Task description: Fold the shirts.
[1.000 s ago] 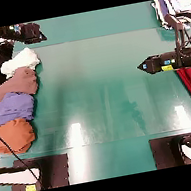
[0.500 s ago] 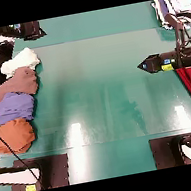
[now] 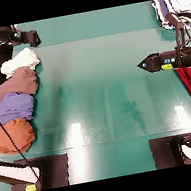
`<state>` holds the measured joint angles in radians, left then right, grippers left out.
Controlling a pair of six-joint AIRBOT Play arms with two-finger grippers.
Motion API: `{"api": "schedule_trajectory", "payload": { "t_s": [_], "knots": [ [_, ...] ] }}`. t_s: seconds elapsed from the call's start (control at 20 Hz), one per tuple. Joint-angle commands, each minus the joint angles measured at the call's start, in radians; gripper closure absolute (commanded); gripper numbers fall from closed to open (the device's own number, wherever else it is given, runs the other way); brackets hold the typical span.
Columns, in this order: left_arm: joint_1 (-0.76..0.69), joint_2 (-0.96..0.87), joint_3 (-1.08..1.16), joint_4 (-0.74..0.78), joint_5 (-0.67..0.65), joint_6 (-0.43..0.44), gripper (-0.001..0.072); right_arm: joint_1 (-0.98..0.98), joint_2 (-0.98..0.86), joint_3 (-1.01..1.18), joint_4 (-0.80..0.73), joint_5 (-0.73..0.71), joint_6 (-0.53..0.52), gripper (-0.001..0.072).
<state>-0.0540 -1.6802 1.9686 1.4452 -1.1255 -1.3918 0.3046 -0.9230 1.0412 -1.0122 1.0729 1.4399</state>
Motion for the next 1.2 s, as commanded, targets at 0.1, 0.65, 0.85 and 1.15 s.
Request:
{"api": "schedule_trajectory", "payload": {
  "t_s": [0.1,0.65,0.85,1.15],
  "knots": [
    [0.144,-0.149,-0.042,0.119,0.165,-0.122,0.0011,0.001,0.0,0.001,0.0,0.0,0.0,0.0692],
    [0.208,-0.309,-0.022,0.117,0.231,-0.127,0.042,0.001,0.0,0.001,0.0,-0.051,0.029,0.0692],
    [0.208,-0.262,0.077,0.064,0.169,-0.127,0.0684,0.001,0.0,0.006,0.0,-0.081,0.029,0.0692],
    [0.163,0.135,0.089,0.053,0.132,-0.093,0.0684,-0.071,0.0,0.208,-0.01,-0.118,0.024,0.0692]
  ]
}}
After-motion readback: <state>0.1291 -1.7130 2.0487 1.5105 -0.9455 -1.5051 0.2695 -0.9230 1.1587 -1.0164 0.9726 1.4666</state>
